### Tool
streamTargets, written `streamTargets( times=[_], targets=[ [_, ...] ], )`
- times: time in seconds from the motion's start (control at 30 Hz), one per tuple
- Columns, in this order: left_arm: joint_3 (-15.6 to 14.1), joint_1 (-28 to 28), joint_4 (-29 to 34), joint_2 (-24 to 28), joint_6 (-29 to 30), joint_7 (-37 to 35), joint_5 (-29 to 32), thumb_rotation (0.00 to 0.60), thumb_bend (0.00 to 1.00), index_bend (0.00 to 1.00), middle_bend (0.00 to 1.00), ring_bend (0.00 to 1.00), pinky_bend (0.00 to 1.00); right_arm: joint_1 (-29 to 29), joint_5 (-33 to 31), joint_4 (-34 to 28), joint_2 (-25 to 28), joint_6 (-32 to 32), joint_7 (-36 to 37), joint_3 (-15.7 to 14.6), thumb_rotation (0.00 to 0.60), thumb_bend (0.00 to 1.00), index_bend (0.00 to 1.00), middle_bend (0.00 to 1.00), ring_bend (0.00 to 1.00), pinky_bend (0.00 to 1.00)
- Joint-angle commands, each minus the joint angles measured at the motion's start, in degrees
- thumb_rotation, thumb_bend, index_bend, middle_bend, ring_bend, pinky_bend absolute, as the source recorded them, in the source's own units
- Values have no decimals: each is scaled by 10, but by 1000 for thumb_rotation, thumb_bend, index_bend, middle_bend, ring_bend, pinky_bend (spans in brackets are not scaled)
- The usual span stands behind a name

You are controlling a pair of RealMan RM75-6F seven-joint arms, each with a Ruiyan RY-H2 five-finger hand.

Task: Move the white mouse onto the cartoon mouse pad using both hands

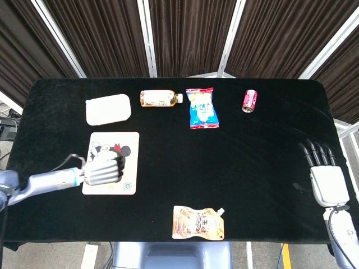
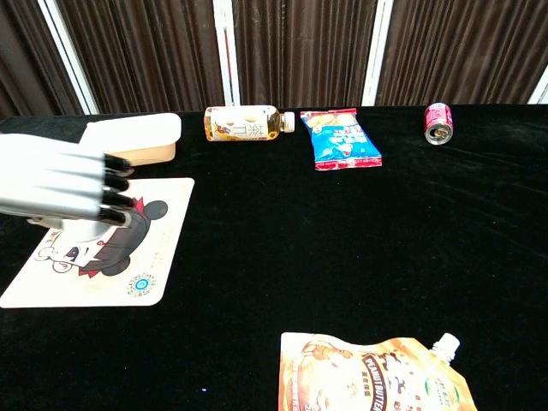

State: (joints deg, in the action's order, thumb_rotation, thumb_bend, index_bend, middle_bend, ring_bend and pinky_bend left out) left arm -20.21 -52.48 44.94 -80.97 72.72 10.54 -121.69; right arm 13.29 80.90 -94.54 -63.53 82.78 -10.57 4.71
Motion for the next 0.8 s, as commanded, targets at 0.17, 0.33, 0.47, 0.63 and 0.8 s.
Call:
streamTargets(
  times=[0.17, 0.33, 0.47, 0.63, 0.8],
  targets=[
    [-21, 49, -103, -44, 43, -52, -4, 600, 48, 695, 499, 422, 357, 1, -1, -1, -4, -7, -7, 4, 600, 0, 0, 0, 0, 0],
    [-21, 56, -142, -65, 62, -54, -6, 600, 47, 653, 458, 404, 325, 0, 0, 0, -3, -11, -4, 7, 600, 0, 0, 0, 0, 0],
    [-22, 55, -162, -77, 72, -41, -11, 600, 47, 471, 281, 254, 209, -2, 3, -1, -1, -9, 0, 8, 600, 0, 0, 0, 0, 0],
    [-8, 63, -151, -76, 48, 14, 9, 600, 31, 0, 0, 0, 0, -6, 8, -4, 2, -7, 5, 9, 600, 0, 0, 0, 0, 0],
    [23, 80, -86, -40, 63, 54, 47, 600, 24, 0, 0, 0, 0, -8, 15, -4, 3, -6, 14, 9, 600, 0, 0, 0, 0, 0]
  ],
)
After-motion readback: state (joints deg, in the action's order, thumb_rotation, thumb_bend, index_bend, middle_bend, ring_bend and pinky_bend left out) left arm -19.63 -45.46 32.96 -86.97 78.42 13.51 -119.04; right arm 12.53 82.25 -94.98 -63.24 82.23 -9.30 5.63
